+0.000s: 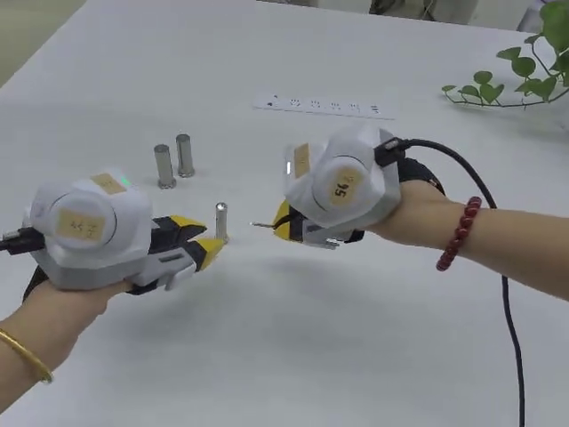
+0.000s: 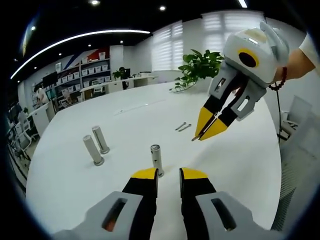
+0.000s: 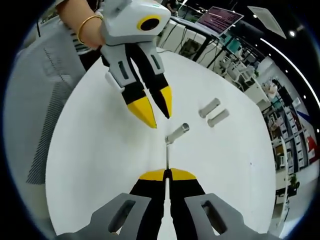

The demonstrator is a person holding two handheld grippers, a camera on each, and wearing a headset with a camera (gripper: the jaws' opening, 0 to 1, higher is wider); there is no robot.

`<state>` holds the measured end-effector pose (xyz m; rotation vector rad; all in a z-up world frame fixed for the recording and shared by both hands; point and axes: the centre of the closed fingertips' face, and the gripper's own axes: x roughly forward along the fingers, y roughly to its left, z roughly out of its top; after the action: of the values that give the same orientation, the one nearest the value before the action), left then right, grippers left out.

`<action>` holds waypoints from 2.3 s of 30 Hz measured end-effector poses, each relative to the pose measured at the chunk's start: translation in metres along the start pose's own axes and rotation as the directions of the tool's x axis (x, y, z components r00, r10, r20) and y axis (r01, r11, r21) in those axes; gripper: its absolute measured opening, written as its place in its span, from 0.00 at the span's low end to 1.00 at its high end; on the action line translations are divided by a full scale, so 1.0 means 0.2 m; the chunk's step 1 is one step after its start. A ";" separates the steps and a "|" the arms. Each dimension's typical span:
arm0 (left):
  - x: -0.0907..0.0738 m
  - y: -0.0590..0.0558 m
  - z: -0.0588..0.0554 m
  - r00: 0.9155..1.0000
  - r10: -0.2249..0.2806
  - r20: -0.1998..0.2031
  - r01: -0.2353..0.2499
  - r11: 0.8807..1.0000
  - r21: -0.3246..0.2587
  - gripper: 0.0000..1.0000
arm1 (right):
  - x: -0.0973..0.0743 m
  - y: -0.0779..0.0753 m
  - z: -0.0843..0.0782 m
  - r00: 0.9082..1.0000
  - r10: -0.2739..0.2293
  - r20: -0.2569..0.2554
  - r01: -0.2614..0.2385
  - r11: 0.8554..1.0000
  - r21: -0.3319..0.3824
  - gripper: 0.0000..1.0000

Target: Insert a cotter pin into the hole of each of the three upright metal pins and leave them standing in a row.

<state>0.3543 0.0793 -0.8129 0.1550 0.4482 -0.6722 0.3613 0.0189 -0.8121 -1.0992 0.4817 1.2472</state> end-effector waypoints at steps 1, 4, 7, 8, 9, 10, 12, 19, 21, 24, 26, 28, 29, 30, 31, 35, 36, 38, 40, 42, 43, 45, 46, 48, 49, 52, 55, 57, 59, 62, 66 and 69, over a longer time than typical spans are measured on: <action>0.01 0.01 0.00 1.000 0.007 -0.001 -0.007 1.000 -0.001 0.15 | 0.01 -0.01 0.00 1.000 -0.003 -0.004 0.003 1.000 -0.003 0.02; 0.04 0.03 -0.01 1.000 0.020 -0.011 -0.020 1.000 -0.004 0.15 | 0.04 -0.02 -0.01 1.000 0.003 -0.003 -0.003 1.000 0.015 0.02; 0.07 0.05 -0.02 0.999 0.034 -0.015 -0.035 0.999 -0.011 0.15 | 0.06 -0.03 -0.01 1.000 0.002 -0.007 -0.002 1.000 0.018 0.02; 0.07 0.06 -0.02 0.999 0.038 -0.016 -0.038 0.999 -0.014 0.15 | 0.07 -0.04 -0.01 1.000 0.001 -0.006 0.000 1.000 0.022 0.02; 0.08 0.06 -0.02 0.999 0.039 -0.016 -0.039 0.999 -0.018 0.15 | 0.08 -0.05 -0.01 1.000 -0.002 -0.006 0.002 1.000 0.024 0.02; 0.09 0.06 -0.03 0.999 0.043 -0.019 -0.043 0.999 -0.020 0.15 | 0.09 -0.06 0.00 1.000 -0.006 -0.007 0.006 1.000 0.025 0.02; 0.11 0.07 -0.03 0.999 0.047 -0.020 -0.048 0.999 -0.021 0.15 | 0.10 -0.07 0.00 1.000 -0.016 -0.011 0.016 1.000 0.021 0.02; 0.15 0.08 -0.04 0.998 0.060 -0.019 -0.061 0.998 -0.034 0.16 | 0.14 -0.09 0.01 1.000 -0.025 -0.014 0.026 1.000 0.011 0.02; 0.16 0.08 -0.04 0.998 0.061 -0.018 -0.061 0.997 -0.036 0.15 | 0.15 -0.10 0.02 1.000 -0.027 -0.012 0.027 0.999 0.019 0.02; 0.18 0.08 -0.04 0.998 0.056 -0.018 -0.056 0.998 -0.034 0.15 | 0.17 -0.11 0.02 0.999 -0.030 -0.014 0.030 0.999 0.019 0.02; 0.18 0.09 -0.04 0.998 0.053 -0.016 -0.054 0.998 -0.036 0.15 | 0.17 -0.11 0.02 0.999 -0.031 -0.015 0.031 0.999 0.015 0.02; 0.19 0.09 -0.04 0.999 0.051 -0.014 -0.051 0.998 -0.038 0.15 | 0.18 -0.12 0.02 0.999 -0.030 -0.013 0.030 0.999 0.019 0.02; 0.19 0.08 -0.04 0.999 0.046 -0.015 -0.047 0.998 -0.042 0.15 | 0.18 -0.12 0.02 1.000 -0.028 -0.013 0.029 0.999 0.019 0.02; 0.19 0.08 -0.04 0.999 0.044 -0.014 -0.045 0.998 -0.044 0.14 | 0.18 -0.12 0.02 1.000 -0.028 -0.013 0.028 0.999 0.018 0.02; 0.20 0.08 -0.04 0.999 0.042 -0.012 -0.043 0.998 -0.043 0.14 | 0.18 -0.12 0.03 1.000 -0.027 -0.011 0.027 1.000 0.015 0.02; 0.20 0.08 -0.05 0.999 0.040 -0.013 -0.040 0.998 -0.042 0.11 | 0.19 -0.12 0.04 1.000 -0.024 -0.006 0.024 1.000 0.012 0.02; 0.20 0.08 -0.05 0.999 0.040 -0.014 -0.041 0.998 -0.046 0.10 | 0.19 -0.12 0.04 1.000 -0.023 -0.004 0.023 1.000 0.013 0.02; 0.20 0.08 -0.05 0.999 0.043 -0.013 -0.044 0.998 -0.050 0.09 | 0.19 -0.12 0.05 1.000 -0.021 -0.001 0.021 1.000 0.007 0.02; 0.20 0.08 -0.05 0.999 0.044 -0.012 -0.045 0.998 -0.054 0.08 | 0.19 -0.12 0.05 1.000 -0.021 0.000 0.021 1.000 0.004 0.02; 0.20 0.09 -0.05 0.999 0.044 -0.009 -0.044 0.997 -0.057 0.08 | 0.19 -0.12 0.06 1.000 -0.018 0.001 0.018 1.000 0.001 0.02; 0.20 0.09 -0.05 0.999 0.044 -0.008 -0.045 0.997 -0.058 0.08 | 0.19 -0.12 0.06 1.000 -0.017 0.000 0.017 1.000 -0.003 0.02; 0.20 0.08 -0.05 0.999 0.045 -0.008 -0.046 0.997 -0.059 0.08 | 0.19 -0.12 0.06 1.000 -0.022 -0.001 0.022 1.000 -0.012 0.02; 0.20 0.08 -0.05 0.999 0.045 -0.007 -0.045 0.997 -0.059 0.08 | 0.19 -0.12 0.07 1.000 -0.024 -0.002 0.024 1.000 -0.016 0.02; 0.21 0.08 -0.05 0.999 0.046 -0.005 -0.046 0.997 -0.065 0.08 | 0.19 -0.12 0.07 1.000 -0.028 -0.008 0.027 0.999 -0.029 0.02; 0.21 0.08 -0.05 0.999 0.046 -0.003 -0.046 0.997 -0.064 0.08 | 0.19 -0.12 0.07 0.999 -0.034 -0.016 0.033 0.998 -0.047 0.02; 0.21 0.08 -0.05 0.999 0.047 -0.001 -0.047 0.997 -0.061 0.07 | 0.19 -0.12 0.07 0.999 -0.039 -0.024 0.037 0.997 -0.065 0.02; 0.21 0.08 -0.05 0.999 0.052 0.000 -0.052 0.997 -0.049 0.07 | 0.19 -0.13 0.06 0.998 -0.040 -0.043 0.038 0.998 -0.039 0.02; 0.21 0.08 -0.04 0.999 0.053 -0.001 -0.053 0.998 -0.044 0.07 | 0.18 -0.13 0.06 0.998 -0.041 -0.046 0.039 0.999 -0.037 0.02; 0.21 0.08 -0.04 0.998 0.057 -0.003 -0.057 0.998 -0.034 0.07 | 0.18 -0.13 0.07 0.998 -0.040 -0.049 0.039 0.999 -0.031 0.02; 0.21 0.08 -0.05 0.998 0.056 -0.003 -0.056 0.998 -0.025 0.07 | 0.17 -0.12 0.07 0.998 -0.039 -0.048 0.037 0.999 -0.029 0.02; 0.21 0.08 -0.05 0.998 0.059 -0.004 -0.059 0.998 -0.025 0.07 | 0.17 -0.12 0.07 0.999 -0.034 -0.038 0.034 0.999 0.002 0.02; 0.21 0.08 -0.05 0.998 0.064 -0.003 -0.064 0.998 -0.021 0.07 | 0.17 -0.12 0.08 0.999 -0.026 -0.018 0.027 0.998 0.064 0.02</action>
<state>0.3905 0.0705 -0.8404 0.1494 0.4507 -0.6046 0.3905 0.0503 -0.8224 -1.0597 0.5155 1.1921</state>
